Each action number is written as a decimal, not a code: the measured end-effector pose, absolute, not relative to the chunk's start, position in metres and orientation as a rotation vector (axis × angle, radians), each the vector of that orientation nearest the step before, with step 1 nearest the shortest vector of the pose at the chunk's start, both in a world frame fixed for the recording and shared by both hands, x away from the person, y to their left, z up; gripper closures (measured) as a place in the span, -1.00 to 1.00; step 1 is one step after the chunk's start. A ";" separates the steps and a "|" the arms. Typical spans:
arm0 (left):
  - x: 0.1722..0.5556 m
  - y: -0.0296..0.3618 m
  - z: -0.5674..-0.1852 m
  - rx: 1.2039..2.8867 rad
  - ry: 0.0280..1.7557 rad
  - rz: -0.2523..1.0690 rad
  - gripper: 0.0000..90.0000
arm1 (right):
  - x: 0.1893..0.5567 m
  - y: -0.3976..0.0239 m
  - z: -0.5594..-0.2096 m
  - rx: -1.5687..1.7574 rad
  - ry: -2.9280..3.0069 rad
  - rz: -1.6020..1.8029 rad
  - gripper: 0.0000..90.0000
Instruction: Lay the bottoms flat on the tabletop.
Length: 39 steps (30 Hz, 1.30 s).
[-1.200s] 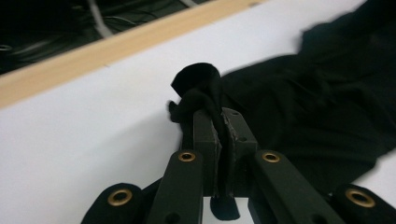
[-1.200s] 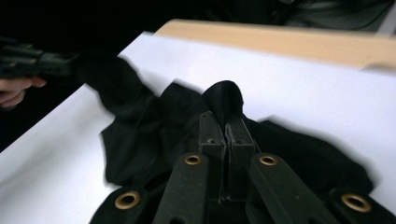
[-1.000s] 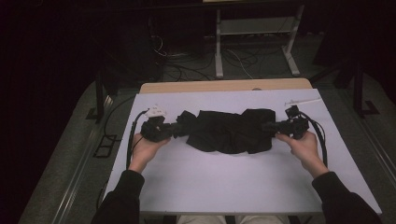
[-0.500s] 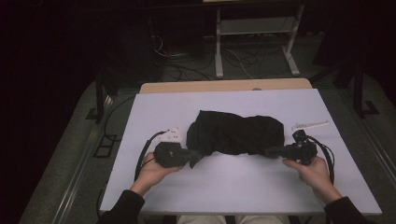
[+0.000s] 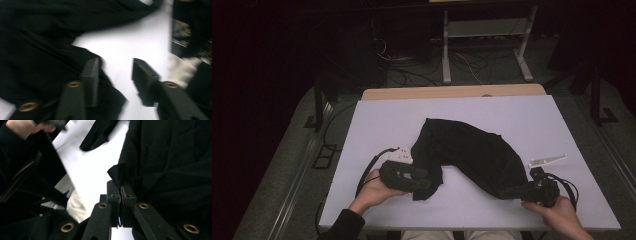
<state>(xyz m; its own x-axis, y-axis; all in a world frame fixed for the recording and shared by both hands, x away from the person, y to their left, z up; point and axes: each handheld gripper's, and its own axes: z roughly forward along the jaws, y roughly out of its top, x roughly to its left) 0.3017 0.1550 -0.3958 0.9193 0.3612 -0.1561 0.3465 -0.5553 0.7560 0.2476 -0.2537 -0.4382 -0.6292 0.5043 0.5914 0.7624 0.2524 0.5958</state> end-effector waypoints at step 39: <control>0.326 0.128 -0.415 2.310 0.669 -0.047 0.87 | 0.251 -0.237 -0.409 -1.138 -2.458 -1.427 -0.45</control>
